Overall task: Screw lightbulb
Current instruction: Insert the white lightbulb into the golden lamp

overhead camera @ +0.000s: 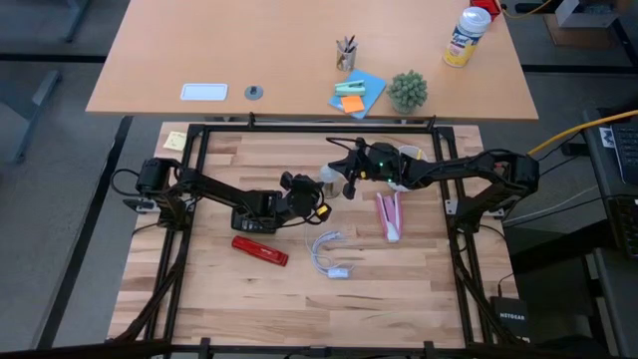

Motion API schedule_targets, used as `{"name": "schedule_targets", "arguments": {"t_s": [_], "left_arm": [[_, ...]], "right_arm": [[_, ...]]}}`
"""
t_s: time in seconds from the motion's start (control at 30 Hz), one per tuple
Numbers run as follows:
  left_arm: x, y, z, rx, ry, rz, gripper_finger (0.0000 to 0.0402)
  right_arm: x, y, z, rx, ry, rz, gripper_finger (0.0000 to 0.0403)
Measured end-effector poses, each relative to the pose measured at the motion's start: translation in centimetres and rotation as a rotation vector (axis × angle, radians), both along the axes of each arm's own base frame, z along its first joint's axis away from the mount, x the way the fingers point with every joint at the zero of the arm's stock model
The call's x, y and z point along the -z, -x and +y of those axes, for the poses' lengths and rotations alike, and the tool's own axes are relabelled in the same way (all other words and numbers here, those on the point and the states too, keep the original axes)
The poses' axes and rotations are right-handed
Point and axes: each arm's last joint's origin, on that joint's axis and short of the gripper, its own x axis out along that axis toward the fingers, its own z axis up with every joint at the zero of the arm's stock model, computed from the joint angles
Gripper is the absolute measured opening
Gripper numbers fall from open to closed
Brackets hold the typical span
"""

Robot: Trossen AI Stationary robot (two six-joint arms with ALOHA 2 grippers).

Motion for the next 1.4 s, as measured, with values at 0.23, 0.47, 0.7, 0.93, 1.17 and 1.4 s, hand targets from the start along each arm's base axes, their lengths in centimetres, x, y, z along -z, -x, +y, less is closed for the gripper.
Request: {"name": "schedule_targets", "arguments": {"t_s": [0.23,0.47,0.7,0.93,1.17,1.4], "left_arm": [[0.0,0.0,-0.3,0.009,0.003,-0.002,0.0001],[-0.4,-0.4,-0.4,0.066,0.026,-0.049,0.0001],[-0.4,-0.4,0.6,0.048,0.012,-0.032,0.0001],[-0.4,-0.3,1.9,0.016,-0.001,-0.018,0.0001],[-0.4,-0.3,2.6,-0.022,-0.013,-0.018,0.0001],[-0.4,-0.2,3.3,-0.044,-0.006,-0.026,0.0001]], "right_arm": [[0.0,0.0,-0.1,0.026,0.009,0.003,0.0007],[0.0,0.0,-0.1,0.039,0.013,0.004,0.0007],[0.0,0.0,-0.1,0.039,0.013,0.004,0.0007],[0.1,0.1,-0.1,0.048,-0.014,0.003,0.0007],[0.4,0.2,-0.1,0.057,-0.045,0.032,0.0007],[0.4,0.2,-0.1,0.079,-0.084,0.020,0.0007]]}}
